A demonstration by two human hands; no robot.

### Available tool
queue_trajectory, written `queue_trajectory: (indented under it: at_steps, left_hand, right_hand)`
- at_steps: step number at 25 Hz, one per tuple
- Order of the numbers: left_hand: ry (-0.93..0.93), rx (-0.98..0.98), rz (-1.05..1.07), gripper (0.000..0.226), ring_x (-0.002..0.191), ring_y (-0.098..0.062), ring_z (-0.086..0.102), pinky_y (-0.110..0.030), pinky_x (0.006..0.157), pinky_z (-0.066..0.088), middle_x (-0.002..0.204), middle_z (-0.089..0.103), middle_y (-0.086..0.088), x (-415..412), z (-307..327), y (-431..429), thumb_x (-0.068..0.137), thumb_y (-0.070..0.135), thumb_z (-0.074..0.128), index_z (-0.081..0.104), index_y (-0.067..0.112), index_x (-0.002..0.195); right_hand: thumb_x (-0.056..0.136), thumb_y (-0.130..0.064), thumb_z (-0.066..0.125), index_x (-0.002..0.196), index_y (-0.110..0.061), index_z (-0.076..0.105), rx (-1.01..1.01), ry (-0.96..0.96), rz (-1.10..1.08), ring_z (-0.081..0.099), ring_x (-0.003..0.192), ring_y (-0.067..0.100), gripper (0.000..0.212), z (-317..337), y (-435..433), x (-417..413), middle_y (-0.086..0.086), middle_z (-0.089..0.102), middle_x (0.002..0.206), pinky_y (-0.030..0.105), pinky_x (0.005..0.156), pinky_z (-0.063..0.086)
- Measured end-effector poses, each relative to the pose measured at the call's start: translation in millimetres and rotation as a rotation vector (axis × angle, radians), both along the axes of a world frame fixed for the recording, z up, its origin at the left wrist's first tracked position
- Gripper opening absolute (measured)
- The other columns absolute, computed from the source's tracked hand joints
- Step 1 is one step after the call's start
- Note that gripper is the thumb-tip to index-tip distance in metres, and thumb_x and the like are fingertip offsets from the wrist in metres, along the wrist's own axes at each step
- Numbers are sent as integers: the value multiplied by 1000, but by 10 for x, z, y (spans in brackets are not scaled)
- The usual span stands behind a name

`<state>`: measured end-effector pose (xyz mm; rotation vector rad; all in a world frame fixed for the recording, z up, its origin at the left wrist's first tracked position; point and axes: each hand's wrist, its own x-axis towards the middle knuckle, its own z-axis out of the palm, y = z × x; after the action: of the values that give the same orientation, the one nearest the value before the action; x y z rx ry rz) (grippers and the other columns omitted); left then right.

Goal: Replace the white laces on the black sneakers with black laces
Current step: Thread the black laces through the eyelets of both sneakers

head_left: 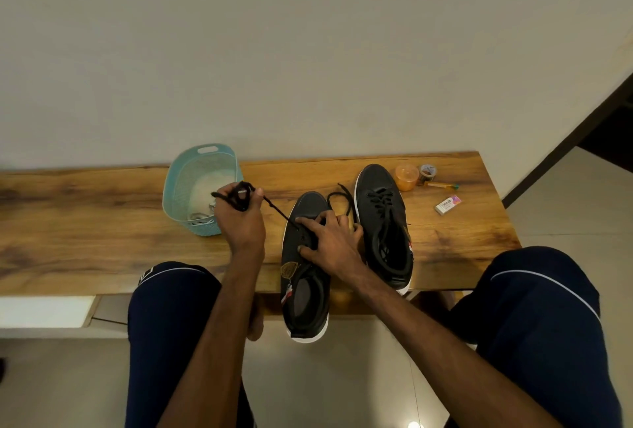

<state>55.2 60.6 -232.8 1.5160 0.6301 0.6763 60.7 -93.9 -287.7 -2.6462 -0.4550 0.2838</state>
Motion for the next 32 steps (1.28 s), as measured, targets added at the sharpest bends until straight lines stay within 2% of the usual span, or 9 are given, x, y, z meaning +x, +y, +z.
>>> queue_trajectory:
  at_steps: [7,12,15,18,21,23,25,29,32]
  left_hand:
    - [280,-24,-89,38,109,-36,63,-56,93,53,118,64,-20,-133,-175,-96,90,7,68,52,3,125]
    - [389,71,-137,35,108,-33,64,-55,88,55,117,65,-16,-243,-79,-95,93,16,65,53,4,124]
    - [540,127,-237,34,107,-34,63,-54,87,56,115,64,-15,-365,-60,-123,97,26,60,53,5,123]
    - [607,357,-327,32,101,-34,63,-46,85,54,108,65,-14,-480,60,-136,103,34,47,54,5,116]
    - [512,586,-334,32,92,-30,64,-44,76,53,99,65,-12,-404,428,25,106,33,38,55,6,108]
    - [414,693,-275,36,89,-25,63,-38,75,48,97,66,-9,-321,788,178,107,32,36,62,8,102]
    - [342,721,-240,41,82,-17,59,-32,72,41,92,66,-1,-198,1177,274,106,34,36,68,14,89]
    - [227,447,-267,44,91,-23,62,-39,84,47,101,70,-5,-91,1955,339,105,41,39,65,22,74]
    - [-18,243,-345,41,85,-18,64,-34,77,45,104,72,-4,-165,2501,296,105,38,42,67,20,78]
  right_hand:
    - [91,-60,55,151,-19,22,-36,-34,-133,40,133,31,80,161,-39,-14,10,36,147,59,106,33]
    - [95,-64,44,146,-10,30,-240,-19,-70,59,118,33,75,405,-107,-15,11,65,123,62,108,28]
    - [90,-68,50,149,-8,26,-176,170,-103,59,118,32,88,503,-52,-162,8,64,124,60,109,28]
    - [92,-59,56,142,-6,34,-161,241,-156,59,116,31,76,611,-6,-303,10,62,126,50,101,41]
    - [96,-37,59,125,-3,52,82,254,-170,62,108,31,45,1108,-10,-79,12,64,117,40,87,51]
    - [95,-19,58,101,-2,64,386,234,-231,65,88,28,18,1612,-2,82,14,68,98,43,76,54]
    - [96,-11,57,86,-9,65,644,281,-266,59,68,17,13,2109,23,212,6,68,82,34,60,50]
    - [100,-11,54,103,-11,71,865,316,-223,57,64,8,17,2901,61,246,-2,68,80,25,64,50]
    - [100,-13,54,105,-12,72,920,324,-141,60,69,9,19,3340,109,160,-2,72,84,29,75,54]
